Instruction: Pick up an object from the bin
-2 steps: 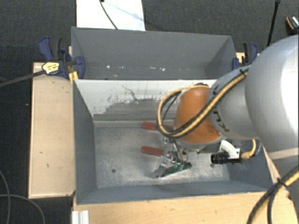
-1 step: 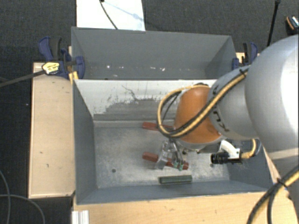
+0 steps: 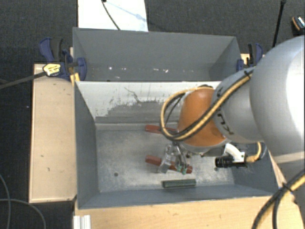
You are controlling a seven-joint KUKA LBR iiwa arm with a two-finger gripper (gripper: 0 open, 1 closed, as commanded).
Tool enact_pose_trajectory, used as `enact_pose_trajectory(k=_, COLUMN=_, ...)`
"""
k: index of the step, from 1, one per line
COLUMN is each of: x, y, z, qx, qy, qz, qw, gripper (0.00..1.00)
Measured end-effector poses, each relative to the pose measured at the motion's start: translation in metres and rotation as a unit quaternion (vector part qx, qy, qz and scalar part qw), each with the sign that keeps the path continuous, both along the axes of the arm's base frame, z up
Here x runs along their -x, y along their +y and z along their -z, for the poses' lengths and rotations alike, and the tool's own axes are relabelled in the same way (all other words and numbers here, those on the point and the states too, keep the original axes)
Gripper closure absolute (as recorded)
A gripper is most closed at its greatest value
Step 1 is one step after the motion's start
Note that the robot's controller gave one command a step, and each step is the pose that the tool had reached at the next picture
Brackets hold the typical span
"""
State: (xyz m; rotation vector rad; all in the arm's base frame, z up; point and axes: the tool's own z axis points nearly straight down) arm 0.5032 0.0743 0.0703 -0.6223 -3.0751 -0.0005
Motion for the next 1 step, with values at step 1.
enact_pose_trajectory(k=1, x=-0.0007, y=0.0001, z=-0.0119, qx=0.000, qy=-0.0037, qz=0.001, qw=1.0000, gripper=1.00)
